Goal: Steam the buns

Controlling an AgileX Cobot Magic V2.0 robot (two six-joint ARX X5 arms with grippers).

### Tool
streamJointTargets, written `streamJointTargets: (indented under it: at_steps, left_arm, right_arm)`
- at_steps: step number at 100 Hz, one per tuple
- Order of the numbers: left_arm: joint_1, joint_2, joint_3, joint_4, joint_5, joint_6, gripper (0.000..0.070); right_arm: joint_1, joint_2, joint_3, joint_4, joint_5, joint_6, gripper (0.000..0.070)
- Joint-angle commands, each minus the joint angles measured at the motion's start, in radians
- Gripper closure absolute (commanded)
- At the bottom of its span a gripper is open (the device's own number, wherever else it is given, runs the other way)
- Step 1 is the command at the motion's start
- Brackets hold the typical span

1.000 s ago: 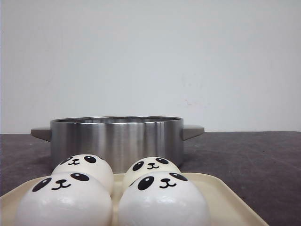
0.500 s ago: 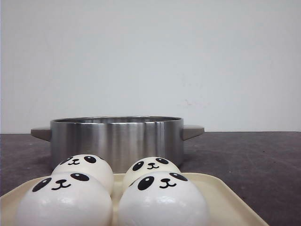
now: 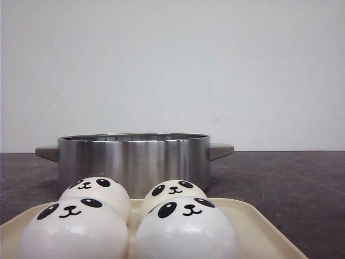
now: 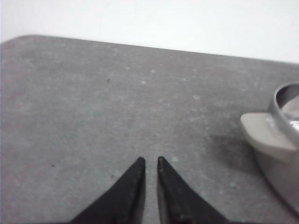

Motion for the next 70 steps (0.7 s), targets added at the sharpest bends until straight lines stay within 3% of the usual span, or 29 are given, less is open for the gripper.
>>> streamJointTargets:
  at_steps: [1, 15, 23, 31, 51, 70]
  left_arm:
    - [0.002, -0.001, -0.002, -0.005, 0.005, -0.124, 0.0700]
    - [0.002, 0.000, 0.071, -0.016, 0.034, -0.266, 0.0698]
    - [0.002, 0.010, 0.136, -0.021, 0.098, -0.272, 0.0697]
    - [0.002, 0.042, 0.210, -0.030, 0.158, -0.270, 0.0696]
    - [-0.033, 0.190, 0.423, -0.043, 0.245, -0.258, 0.0696]
    - [-0.081, 0.373, 0.651, -0.116, 0.254, -0.129, 0.0696]
  right_arm:
    - [-0.001, -0.002, 0.000, 0.066, -0.047, 0.095, 0.0675]
    - [-0.001, -0.002, 0.031, 0.161, -0.175, 0.224, 0.0699]
    - [-0.001, 0.002, 0.101, 0.062, -0.211, 0.280, 0.0699]
    - [0.000, 0.033, 0.201, -0.071, -0.209, 0.278, 0.0699]
    - [0.000, 0.179, 0.481, -0.204, -0.281, 0.140, 0.0699]
    - [0.000, 0.322, 0.754, -0.363, -0.275, -0.018, 0.0699]
